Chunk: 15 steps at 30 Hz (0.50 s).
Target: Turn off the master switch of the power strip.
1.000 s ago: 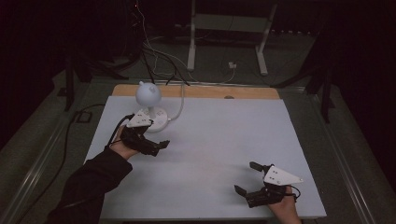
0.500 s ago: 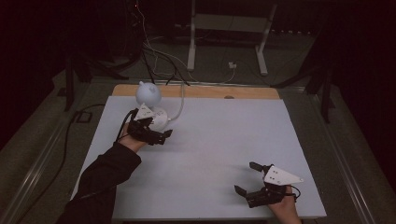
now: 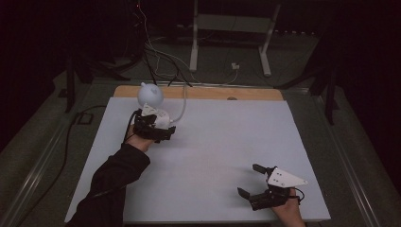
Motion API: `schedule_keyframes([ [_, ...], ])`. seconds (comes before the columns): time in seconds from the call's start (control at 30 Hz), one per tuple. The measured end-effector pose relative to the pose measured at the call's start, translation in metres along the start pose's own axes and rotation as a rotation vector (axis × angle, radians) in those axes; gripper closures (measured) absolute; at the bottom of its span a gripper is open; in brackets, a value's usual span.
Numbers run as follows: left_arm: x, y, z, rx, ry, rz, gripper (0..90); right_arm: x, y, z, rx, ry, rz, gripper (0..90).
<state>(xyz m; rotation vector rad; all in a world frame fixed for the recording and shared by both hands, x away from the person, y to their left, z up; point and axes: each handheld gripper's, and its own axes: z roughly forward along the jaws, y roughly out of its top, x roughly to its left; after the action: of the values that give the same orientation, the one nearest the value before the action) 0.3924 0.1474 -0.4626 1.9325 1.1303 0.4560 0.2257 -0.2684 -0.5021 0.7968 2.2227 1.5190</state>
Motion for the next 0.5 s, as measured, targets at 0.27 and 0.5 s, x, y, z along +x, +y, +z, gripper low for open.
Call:
schedule_keyframes([
  [0.27,0.006,-0.001,0.008,0.003,0.046,-0.043,14.0,-0.001,0.000,0.000,0.000,0.003,0.004,0.0],
  [0.5,0.006,-0.002,0.016,0.026,0.090,-0.031,23.3,-0.001,-0.001,0.000,-0.002,0.003,0.007,0.0],
])
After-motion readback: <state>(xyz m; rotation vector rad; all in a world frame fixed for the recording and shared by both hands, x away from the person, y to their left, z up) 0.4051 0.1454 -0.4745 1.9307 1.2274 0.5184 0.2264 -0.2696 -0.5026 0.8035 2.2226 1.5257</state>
